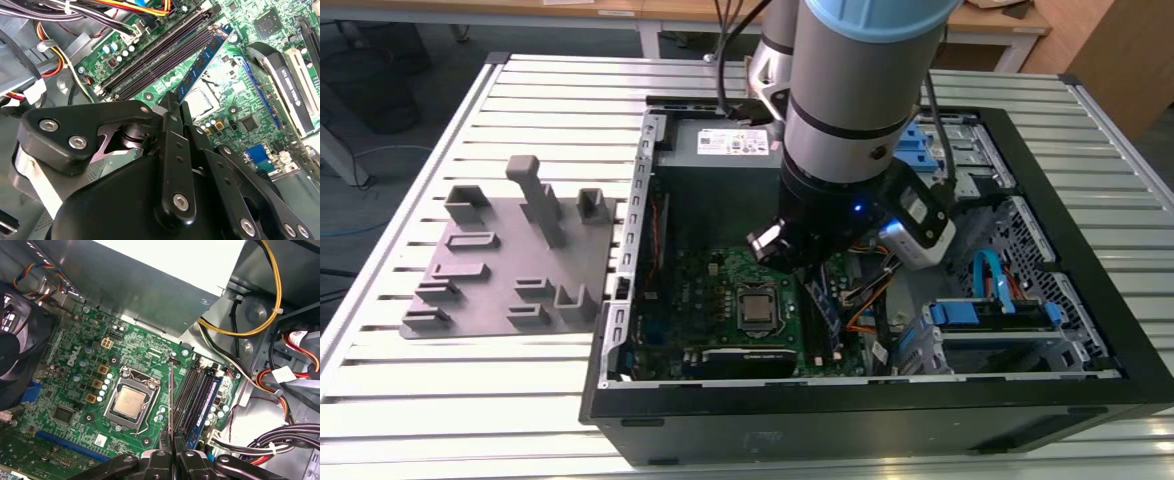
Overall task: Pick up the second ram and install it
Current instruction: 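Insert the second ram into the second slot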
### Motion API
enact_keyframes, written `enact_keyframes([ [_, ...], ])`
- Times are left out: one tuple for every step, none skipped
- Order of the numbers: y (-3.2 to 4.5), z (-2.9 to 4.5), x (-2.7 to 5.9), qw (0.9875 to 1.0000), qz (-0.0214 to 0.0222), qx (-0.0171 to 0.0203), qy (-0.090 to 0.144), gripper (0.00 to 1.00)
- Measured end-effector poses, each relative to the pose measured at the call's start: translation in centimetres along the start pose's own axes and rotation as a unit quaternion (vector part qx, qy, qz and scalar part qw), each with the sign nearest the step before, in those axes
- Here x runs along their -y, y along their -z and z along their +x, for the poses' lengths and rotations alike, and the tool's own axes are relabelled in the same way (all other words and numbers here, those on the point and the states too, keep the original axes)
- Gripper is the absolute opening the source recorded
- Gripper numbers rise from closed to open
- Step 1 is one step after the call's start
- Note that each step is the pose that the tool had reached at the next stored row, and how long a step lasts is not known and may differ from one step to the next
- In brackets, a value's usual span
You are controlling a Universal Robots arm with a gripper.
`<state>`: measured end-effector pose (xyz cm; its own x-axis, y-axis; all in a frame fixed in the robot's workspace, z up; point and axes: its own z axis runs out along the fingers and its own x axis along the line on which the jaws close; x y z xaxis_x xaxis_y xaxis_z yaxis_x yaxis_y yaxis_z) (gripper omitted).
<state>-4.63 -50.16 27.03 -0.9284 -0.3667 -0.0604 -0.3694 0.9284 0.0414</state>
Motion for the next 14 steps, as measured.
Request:
enact_keyframes([
  [0.0,0.0,0.0,1.0,0.0004,0.0001,-0.003,0.14],
  [0.0,0.0,0.0,1.0,0.0009,0.0001,-0.006,0.14],
  [0.0,0.0,0.0,1.0,0.0014,0.0001,-0.01,0.14],
  [0.0,0.0,0.0,0.9999,0.0017,0.0002,-0.013,0.14],
  [0.0,0.0,0.0,0.9999,0.0022,0.0002,-0.017,0.14],
  [0.0,0.0,0.0,0.9998,0.0025,0.0004,-0.02,0.14],
  [0.0,0.0,0.0,0.9997,0.0028,0.0005,-0.024,0.14],
  [0.0,0.0,0.0,0.9996,0.003,0.0006,-0.027,0.14],
  [0.0,0.0,0.0,0.9995,0.0033,0.0007,-0.031,0.14],
  [0.0,0.0,0.0,0.9994,0.0036,0.0009,-0.035,0.14],
  [0.0,0.0,0.0,0.9992,0.0039,0.0011,-0.041,0.14],
  [-0.01,0.0,0.0,0.9989,0.0044,0.0014,-0.048,0.14],
  [-0.01,0.0,0.0,0.9985,0.0048,0.0016,-0.055,0.14],
  [-0.01,0.0,0.0,0.998,0.0052,0.0019,-0.062,0.14],
])
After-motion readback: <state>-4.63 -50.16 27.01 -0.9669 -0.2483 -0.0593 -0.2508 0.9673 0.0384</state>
